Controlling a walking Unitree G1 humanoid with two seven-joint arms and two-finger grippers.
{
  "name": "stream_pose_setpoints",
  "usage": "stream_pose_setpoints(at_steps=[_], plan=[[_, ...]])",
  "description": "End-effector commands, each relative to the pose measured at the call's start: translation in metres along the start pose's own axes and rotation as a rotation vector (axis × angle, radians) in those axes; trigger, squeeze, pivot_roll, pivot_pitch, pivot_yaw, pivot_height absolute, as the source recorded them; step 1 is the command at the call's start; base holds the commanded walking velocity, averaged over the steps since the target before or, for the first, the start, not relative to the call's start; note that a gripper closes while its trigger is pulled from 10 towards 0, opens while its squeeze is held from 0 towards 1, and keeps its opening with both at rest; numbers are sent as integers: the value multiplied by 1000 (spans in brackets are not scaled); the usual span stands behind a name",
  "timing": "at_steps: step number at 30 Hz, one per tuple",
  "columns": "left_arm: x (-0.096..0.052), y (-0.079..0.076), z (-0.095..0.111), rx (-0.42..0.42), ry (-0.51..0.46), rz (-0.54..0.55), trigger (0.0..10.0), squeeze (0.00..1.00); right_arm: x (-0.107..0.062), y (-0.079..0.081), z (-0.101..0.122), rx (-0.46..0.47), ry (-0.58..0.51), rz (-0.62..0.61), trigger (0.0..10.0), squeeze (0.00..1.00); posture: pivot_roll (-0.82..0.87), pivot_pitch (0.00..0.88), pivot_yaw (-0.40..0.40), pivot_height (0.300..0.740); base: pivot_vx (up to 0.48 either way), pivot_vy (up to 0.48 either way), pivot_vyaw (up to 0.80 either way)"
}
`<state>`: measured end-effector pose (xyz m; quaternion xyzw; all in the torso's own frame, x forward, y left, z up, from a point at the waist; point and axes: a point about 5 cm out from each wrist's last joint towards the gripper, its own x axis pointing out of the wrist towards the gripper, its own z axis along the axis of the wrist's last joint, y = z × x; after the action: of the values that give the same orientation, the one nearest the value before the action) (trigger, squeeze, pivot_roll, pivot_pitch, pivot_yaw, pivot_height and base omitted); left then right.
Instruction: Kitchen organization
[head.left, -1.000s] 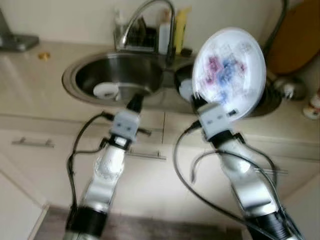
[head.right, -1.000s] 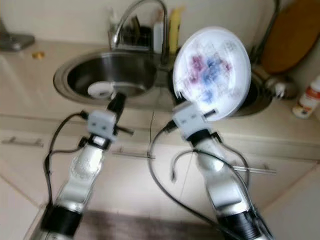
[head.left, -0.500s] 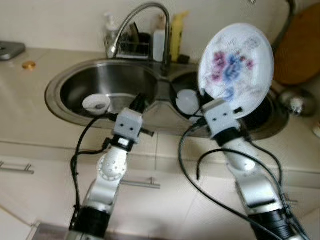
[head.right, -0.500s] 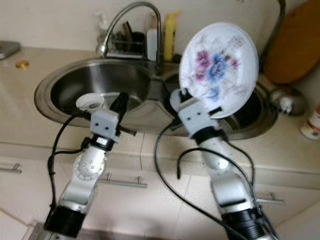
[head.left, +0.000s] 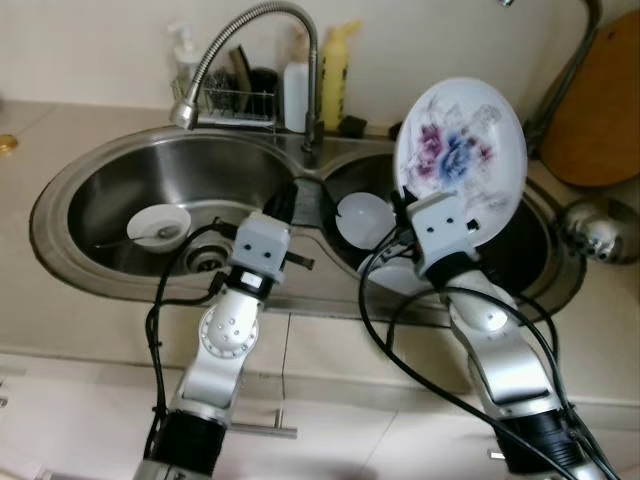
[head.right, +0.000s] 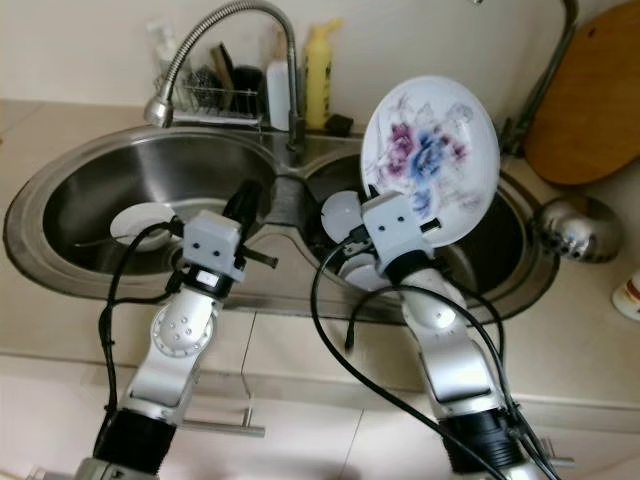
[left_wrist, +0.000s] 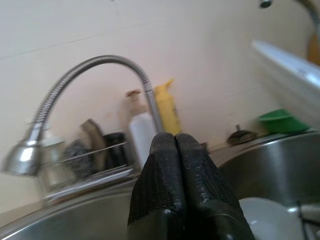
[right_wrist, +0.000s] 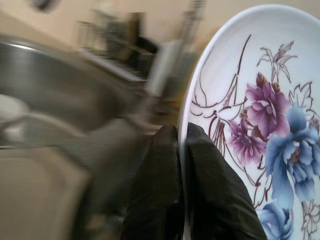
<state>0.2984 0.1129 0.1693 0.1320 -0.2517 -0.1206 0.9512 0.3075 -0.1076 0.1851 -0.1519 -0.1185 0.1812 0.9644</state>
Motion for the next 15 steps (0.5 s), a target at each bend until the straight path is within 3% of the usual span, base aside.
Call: stream_pose_setpoints(at_steps=[1, 6, 15], plan=[[0, -1, -2, 4, 9, -9, 10000, 0, 6, -7, 1, 32, 25, 19, 10000, 0, -75, 0, -43, 740, 0, 0, 0], [0, -1, -2, 7, 10, -9, 10000, 0, 14, -13, -20, 120, 193, 40, 10000, 0, -70, 0, -44, 740, 0, 0, 0], [0, 0, -3, 13, 17, -12, 10000, 0, 11, -29, -61, 306, 489, -97, 10000, 0, -65, 0, -44, 740, 0, 0, 0]])
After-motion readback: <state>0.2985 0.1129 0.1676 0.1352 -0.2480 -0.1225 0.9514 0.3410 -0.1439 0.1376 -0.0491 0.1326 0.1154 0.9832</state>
